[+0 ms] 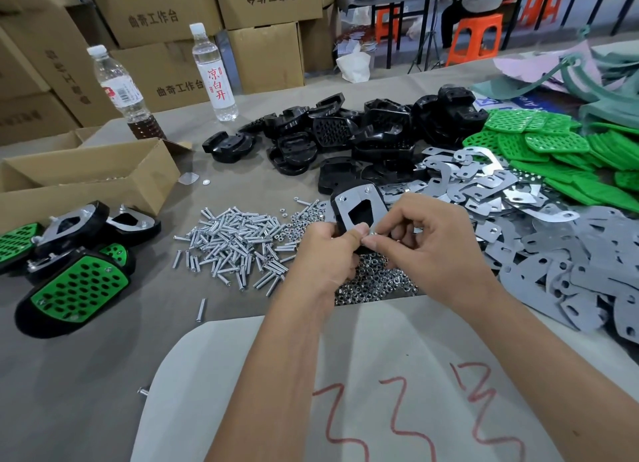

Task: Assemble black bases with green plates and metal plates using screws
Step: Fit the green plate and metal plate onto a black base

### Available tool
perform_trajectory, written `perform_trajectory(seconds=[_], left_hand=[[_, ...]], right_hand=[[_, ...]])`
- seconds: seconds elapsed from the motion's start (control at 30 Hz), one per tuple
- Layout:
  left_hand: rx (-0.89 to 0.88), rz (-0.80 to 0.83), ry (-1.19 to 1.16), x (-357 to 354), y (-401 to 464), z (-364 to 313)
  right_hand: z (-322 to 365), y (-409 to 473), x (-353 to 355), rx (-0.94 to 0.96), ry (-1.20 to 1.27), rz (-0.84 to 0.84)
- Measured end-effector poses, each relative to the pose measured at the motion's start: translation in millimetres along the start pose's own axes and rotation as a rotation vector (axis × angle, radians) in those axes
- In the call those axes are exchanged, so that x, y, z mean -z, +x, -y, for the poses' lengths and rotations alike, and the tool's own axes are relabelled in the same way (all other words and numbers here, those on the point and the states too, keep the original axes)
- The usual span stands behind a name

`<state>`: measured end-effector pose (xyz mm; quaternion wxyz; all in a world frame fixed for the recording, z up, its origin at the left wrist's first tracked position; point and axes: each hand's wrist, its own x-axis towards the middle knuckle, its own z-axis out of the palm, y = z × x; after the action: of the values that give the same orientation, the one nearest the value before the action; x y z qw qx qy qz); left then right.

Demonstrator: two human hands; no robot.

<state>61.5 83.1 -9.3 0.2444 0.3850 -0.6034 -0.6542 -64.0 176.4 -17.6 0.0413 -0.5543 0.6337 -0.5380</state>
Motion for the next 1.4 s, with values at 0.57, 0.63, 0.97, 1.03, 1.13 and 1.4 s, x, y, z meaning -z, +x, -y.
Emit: perform_trajectory(seconds=[0.57,0.63,0.97,1.03,1.13,1.4], left_hand=[[0.033,-0.12,-0.278,-1.0,7.7,6.3],[0.053,-0.147,-0.305,-1.0,8.1,6.6],[0.065,-0.176,-0.294,-1.8,8.6,8.2],[0.067,-0.179,-0.28,-1.5,8.6,8.2],[0.039,-0.189,-0.22,-4.2,6.6,7.8],[-0.22,-0.229,0.016,-5.9,-3.5,2.9]], right_hand=[[-3.5,-1.8,-3.4,-0.097,0.16,0.027],[-6.0,-3.4,-1.2,-0.123,0.213,-0.031],[-0.5,-3.2,3.1,-0.163,0.229,-0.158],[-4.3,-3.8,4.5,-0.1,0.106,-0.154],[-6.1,-3.9,-3.0,-0.058,-0.167,0.033],[-2.1,-2.0,-1.1,0.028,-0.359,0.219]])
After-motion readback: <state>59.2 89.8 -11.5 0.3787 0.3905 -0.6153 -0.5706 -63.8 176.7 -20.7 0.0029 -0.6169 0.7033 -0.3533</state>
